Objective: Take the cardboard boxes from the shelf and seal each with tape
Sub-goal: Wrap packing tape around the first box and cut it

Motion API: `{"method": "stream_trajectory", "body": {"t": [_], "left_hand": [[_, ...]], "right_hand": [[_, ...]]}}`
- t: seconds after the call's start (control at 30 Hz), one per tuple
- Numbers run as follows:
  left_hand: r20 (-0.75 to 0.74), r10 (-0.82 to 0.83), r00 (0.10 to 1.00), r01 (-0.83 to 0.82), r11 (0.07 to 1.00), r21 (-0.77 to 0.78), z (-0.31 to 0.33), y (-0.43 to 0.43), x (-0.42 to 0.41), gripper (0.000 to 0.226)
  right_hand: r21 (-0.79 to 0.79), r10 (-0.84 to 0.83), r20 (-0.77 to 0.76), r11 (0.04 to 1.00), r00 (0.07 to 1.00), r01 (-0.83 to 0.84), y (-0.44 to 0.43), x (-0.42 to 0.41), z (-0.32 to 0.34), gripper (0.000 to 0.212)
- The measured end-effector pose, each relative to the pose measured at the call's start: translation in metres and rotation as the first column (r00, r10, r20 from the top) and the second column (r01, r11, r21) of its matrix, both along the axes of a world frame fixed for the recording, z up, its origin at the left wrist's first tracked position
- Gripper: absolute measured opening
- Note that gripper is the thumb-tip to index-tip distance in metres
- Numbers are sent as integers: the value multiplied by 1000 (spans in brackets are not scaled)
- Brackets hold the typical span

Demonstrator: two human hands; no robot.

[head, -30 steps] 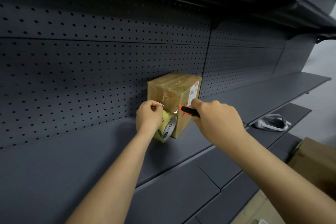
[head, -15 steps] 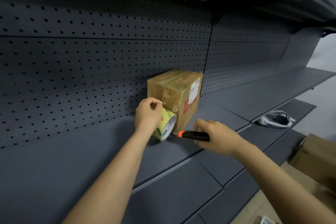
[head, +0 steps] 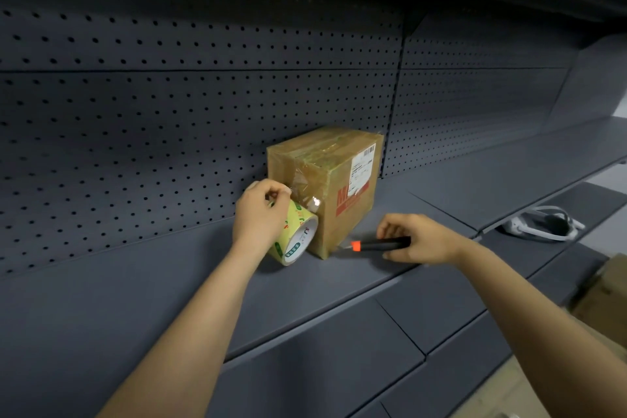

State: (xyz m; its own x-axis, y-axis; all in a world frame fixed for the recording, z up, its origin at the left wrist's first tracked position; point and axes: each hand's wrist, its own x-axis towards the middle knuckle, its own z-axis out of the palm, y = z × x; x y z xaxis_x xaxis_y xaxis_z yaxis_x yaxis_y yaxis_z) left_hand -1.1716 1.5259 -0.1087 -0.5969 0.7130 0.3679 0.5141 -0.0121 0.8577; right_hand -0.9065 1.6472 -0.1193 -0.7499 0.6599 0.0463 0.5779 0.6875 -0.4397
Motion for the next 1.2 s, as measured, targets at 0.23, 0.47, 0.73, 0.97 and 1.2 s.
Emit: {"method": "stream_trajectory", "body": {"t": [0.23,0.47,0.73,0.97,1.2], "left_hand": [[21,77,997,-78,996,42,-5,1,7,22],[68,136,988,-138,990,39,-4,1,16,16],[97,164,982,-169,985,42,-2,-2,23,12],[47,127,991,-129,990,54,-3,-1,21,11],[12,84,996,-84,996,35,-3,-4,15,12]], "right_hand": [[6,-63,101,998,993,63,49,16,-1,38],[-56,14,48,998,999,-11,64,14,-9,37],[259,238,-467,958,852,-126,13,-35,34,10],[610,338,-495,791,801,44,-33,-93,68,19],[505,141,-398,859,906,88,-26,-128,56,45]]}}
